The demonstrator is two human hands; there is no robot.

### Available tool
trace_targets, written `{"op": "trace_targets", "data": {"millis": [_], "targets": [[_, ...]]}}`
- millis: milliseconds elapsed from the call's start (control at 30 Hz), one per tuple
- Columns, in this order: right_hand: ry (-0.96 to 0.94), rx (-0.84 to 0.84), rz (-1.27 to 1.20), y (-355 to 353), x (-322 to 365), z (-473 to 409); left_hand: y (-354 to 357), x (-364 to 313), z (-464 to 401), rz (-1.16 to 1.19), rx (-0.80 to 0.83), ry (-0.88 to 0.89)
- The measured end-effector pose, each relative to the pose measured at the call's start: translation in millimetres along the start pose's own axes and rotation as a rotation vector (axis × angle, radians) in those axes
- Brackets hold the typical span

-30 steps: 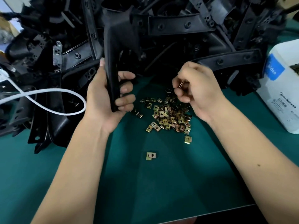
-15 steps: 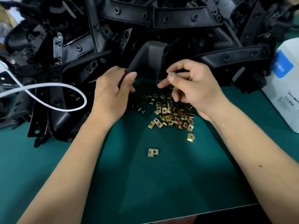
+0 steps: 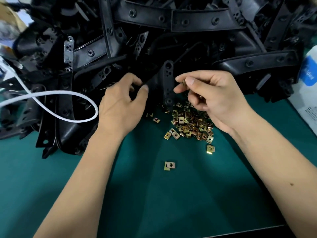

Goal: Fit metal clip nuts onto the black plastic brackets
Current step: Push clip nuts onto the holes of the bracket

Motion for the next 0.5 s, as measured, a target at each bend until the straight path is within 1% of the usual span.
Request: {"op": "trace_targets", "data": {"millis": [133,233,367,433,500], "targets": [[0.052,0.041,-0.091,1.7,-2.6,-0.5,0.3,-11.9,4.5,-0.192,-0.007,0.081],[0.126,0.098,-0.151,8.2,-8.1,0.4,6.6,-22.2,7.7,-0.288,-0.008,0.150],[0.168,0.151,-0.237,17.3,-11.1,2.0,20.9,-28.6,12.0,-0.281,-0.039,0.191],[0.135,0.139,-0.239,17.5,-9.0,2.0,28.4,-33.6,13.5,-0.291,-0.020,0.244],[0.089,0.115,-0.205,15.1,-6.2,2.0,31.7,-34.8,12.9,-0.240,-0.022,0.234]]}}
Point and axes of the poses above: each hand's wrist, its own z-axis away from the middle knuckle, its own y-axis out of the palm, x = y × z, the point moved 4 cm from there along -z, towards the middle knuckle, and after that the axes turned 8 degrees about y, right-handed, at the moved point
